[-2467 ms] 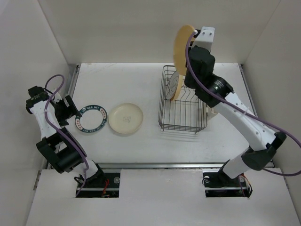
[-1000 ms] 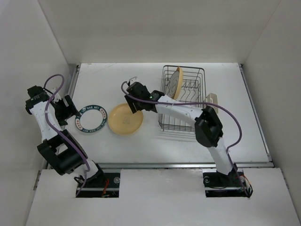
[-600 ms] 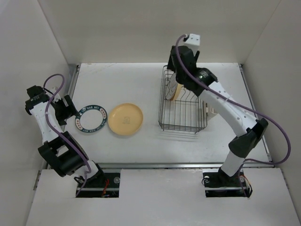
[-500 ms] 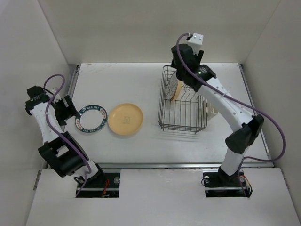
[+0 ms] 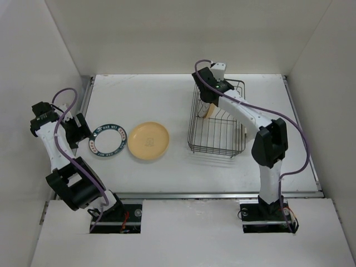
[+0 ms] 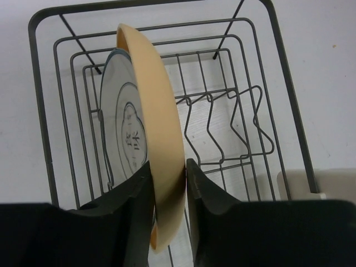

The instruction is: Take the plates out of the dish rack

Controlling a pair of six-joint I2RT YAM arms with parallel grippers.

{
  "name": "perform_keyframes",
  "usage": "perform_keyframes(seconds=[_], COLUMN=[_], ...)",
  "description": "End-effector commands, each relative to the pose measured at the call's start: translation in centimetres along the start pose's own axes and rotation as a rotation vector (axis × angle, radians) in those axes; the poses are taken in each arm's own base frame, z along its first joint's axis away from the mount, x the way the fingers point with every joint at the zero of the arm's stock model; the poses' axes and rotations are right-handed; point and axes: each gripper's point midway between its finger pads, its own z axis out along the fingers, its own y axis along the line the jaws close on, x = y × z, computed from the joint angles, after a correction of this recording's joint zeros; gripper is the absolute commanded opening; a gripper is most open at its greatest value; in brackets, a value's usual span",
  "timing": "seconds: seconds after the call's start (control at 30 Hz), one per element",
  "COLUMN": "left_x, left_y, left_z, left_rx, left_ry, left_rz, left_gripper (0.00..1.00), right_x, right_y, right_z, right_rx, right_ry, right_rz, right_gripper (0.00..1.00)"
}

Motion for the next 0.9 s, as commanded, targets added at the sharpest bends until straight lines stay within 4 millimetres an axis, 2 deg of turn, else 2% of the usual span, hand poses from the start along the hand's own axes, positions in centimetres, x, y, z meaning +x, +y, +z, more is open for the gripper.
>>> perform_keyframes(seconds=[0.0,0.03,0.17,0.3,0.4,0.47,0.53,0.6,0.87], left_x=[0.5,0.5,0.5,0.5,0.5,0.5,0.8,0.8,0.8], left_y=[-0.1,-0.1,-0.3,-0.2,-0.4,-0.4,-0.4,-0.4,-0.3], left_z=[-0.9,-0.9,-0.9,-0.6,-0.6,-0.6,-0.4,-0.4,-0.2], left_rx=[-0.008,-0.008,-0.004,-0.003,0.006,0.006,0.007,0.007,0.008], left_ry=[-0.017,-0.017,-0.015,-0.006,-0.007,-0.007,0.002,0.002,0.010], left_rz=[0.021,0.021,0.029,0.026,0.026,0.026,0.023,0.023,0.030], left_gripper=[0.76,0.76,0.76,0.76,0.76,0.76,0.76,0.76,0.76], right_x=[-2.7,-2.3,-3.6,-4.5,-4.9,-4.9,-4.5,-4.1,-2.5], right_y=[-1.9,-1.9,-3.0,-3.3,-3.5,-3.5,-3.4,-3.0,-1.9], right_z=[-1.7,-1.6,-2.7,-3.4,-3.7,-3.7,-3.6,-3.2,-2.0], right_rx=[0.027,0.031,0.039,0.027,0.024,0.024,0.019,0.013,0.003], right_ry=[-0.057,-0.051,-0.082,-0.102,-0.108,-0.108,-0.098,-0.091,-0.053], right_rz=[0.060,0.053,0.078,0.093,0.092,0.092,0.085,0.072,0.041], right_gripper=[0.31,0.31,0.30,0.45,0.51,0.51,0.40,0.36,0.37])
